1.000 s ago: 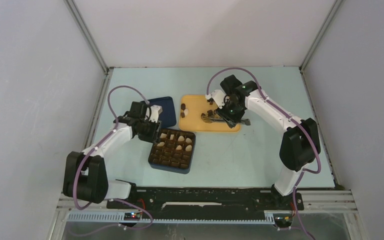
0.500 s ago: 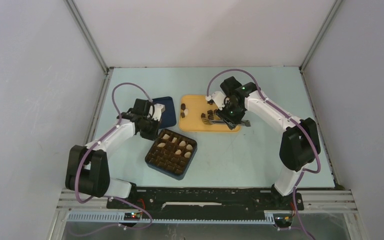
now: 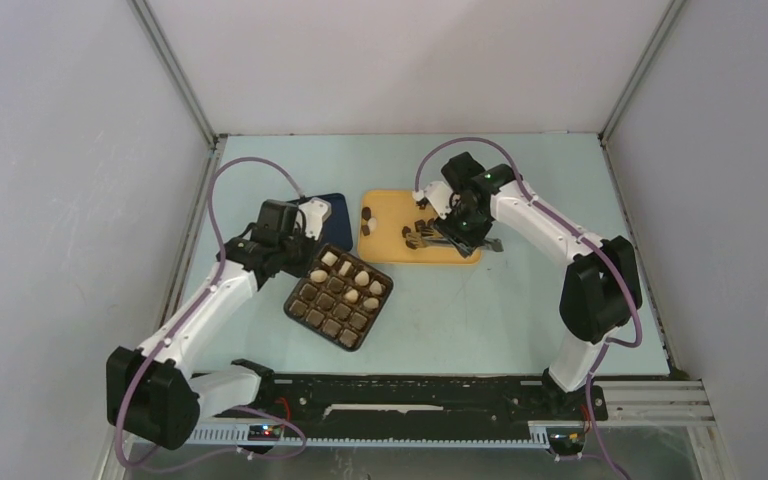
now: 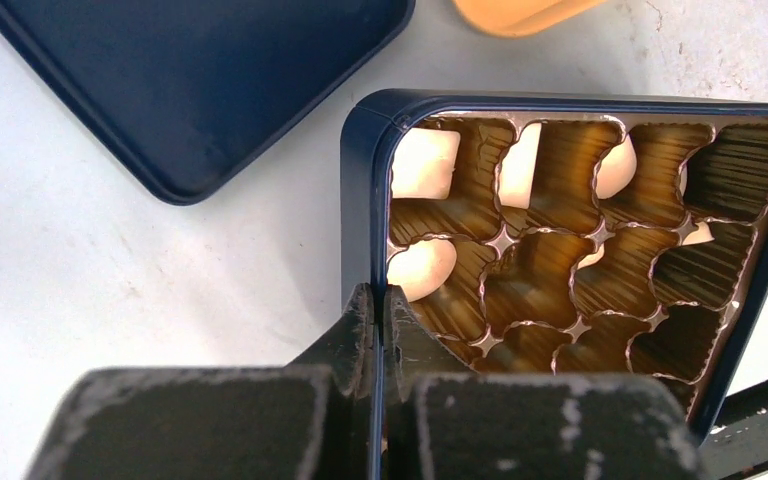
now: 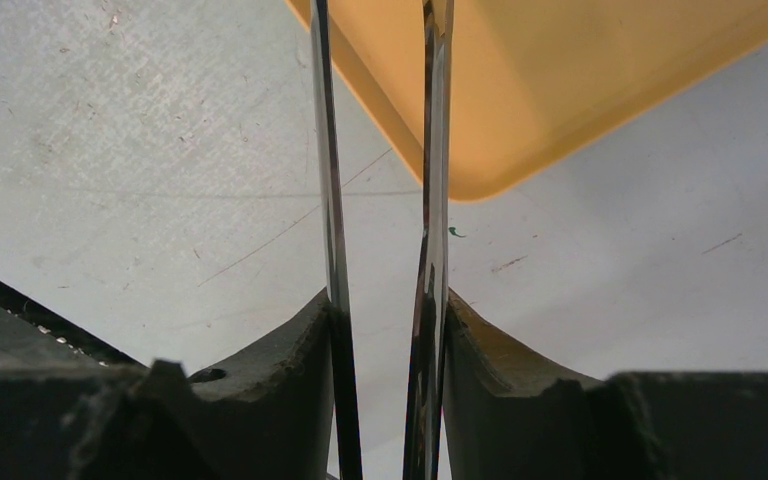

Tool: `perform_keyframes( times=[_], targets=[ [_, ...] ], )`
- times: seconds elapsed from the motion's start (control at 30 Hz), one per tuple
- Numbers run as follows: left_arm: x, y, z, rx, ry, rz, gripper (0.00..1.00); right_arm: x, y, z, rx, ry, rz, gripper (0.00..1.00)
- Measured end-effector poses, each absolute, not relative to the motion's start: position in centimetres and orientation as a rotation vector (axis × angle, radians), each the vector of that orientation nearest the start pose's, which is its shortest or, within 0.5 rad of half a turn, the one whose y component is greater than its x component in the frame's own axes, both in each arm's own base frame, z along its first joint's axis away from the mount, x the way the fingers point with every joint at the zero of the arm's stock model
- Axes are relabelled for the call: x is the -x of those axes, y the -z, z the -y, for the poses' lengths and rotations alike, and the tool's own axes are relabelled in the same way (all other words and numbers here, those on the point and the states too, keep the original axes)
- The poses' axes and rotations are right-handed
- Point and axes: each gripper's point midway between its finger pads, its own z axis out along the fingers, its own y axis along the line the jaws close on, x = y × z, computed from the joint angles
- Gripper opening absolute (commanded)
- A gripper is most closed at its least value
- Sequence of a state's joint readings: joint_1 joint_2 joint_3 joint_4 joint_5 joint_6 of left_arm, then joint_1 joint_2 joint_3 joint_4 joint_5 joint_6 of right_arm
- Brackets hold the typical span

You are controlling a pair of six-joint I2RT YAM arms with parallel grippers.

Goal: Pack the chocolate

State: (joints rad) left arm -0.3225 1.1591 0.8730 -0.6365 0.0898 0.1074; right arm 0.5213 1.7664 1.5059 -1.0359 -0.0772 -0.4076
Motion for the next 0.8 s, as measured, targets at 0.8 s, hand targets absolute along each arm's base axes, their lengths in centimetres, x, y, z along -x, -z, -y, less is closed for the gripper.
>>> perform_keyframes(
  times=[0.8],
  targets=[
    [-27.0, -14.2, 9.5, -0.537, 0.124, -2.340, 0.00, -34.6, -15.7, -18.1, 1.210, -0.116, -2.454, 0.35]
  ],
)
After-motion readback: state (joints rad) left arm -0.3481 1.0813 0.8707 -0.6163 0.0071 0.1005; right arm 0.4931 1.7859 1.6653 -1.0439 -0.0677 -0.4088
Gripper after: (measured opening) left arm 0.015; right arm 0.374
